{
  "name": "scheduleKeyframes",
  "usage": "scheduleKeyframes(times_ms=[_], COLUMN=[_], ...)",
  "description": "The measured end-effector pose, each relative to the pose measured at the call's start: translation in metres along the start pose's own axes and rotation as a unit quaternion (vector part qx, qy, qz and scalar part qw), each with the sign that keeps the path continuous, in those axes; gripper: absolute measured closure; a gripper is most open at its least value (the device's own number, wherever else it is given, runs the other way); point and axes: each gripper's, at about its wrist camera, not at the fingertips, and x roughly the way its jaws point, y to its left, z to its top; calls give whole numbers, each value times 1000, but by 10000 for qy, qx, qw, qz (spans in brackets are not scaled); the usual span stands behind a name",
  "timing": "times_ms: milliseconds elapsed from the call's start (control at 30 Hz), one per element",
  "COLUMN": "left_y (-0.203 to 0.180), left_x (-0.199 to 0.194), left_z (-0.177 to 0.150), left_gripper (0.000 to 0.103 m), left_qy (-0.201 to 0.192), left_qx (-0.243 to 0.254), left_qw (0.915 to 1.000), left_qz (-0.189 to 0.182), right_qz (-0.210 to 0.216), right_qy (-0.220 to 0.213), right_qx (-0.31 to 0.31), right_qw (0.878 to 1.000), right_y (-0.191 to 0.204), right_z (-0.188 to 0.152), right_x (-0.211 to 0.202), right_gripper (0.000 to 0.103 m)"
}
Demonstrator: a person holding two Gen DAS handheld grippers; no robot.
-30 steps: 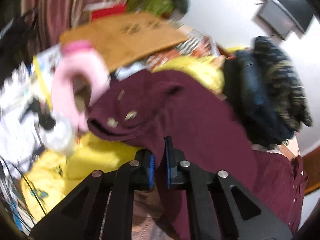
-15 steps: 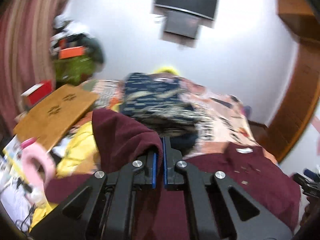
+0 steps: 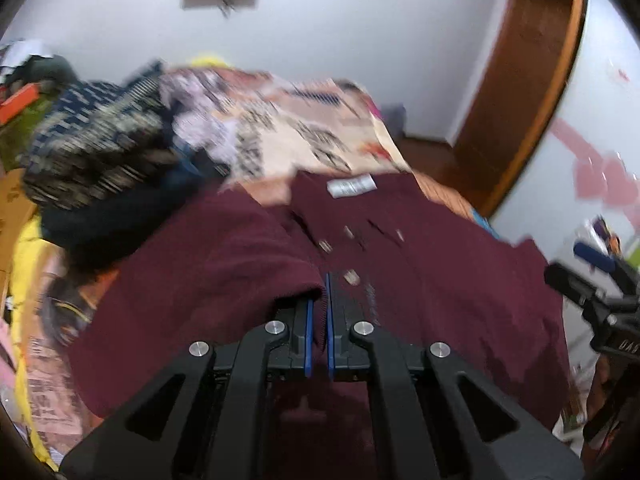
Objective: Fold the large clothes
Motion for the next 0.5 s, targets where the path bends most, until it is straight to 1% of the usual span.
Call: scheduleKeyframes(times_ms=[67,133,167,233,267,300,333,400,467,500], left_y=[-10,-18,-23,-28,-31,-32,-32,-31,-30,-27], left_x=[16,27,32,39,38,35,33,24,15,10], left_z=[-10,-21,-27,-33,-36,-39,-41,-41,-39,-37], left_gripper=[99,99,99,96,91,85,82,62,54,52], left_qy=[318,539,658,783,834,853,850,775,643,588], left_qx=[98,197,279,434,518,547,550,524,511,509], left_qw=[9994,9983,9974,9959,9951,9948,9948,9956,9966,9969], left_qz=[-57,-70,-26,92,151,137,90,56,102,123], right_qz=[-20,-19,-13,-6,-5,2,12,44,90,120], right_qy=[24,74,89,109,123,131,133,123,90,68], right_qx=[-33,-56,-68,-115,-148,-186,-212,-282,-350,-389], right_qw=[10000,10000,9999,9999,9998,9997,9997,9995,9993,9991], right_y=[-3,-3,-4,-4,-3,-1,0,4,8,10], right_z=[-3,-6,-7,-9,-10,-10,-10,-8,-5,-3], right_x=[0,2,2,3,3,4,4,4,3,2], right_gripper=[0,0,0,0,0,0,0,0,0,0])
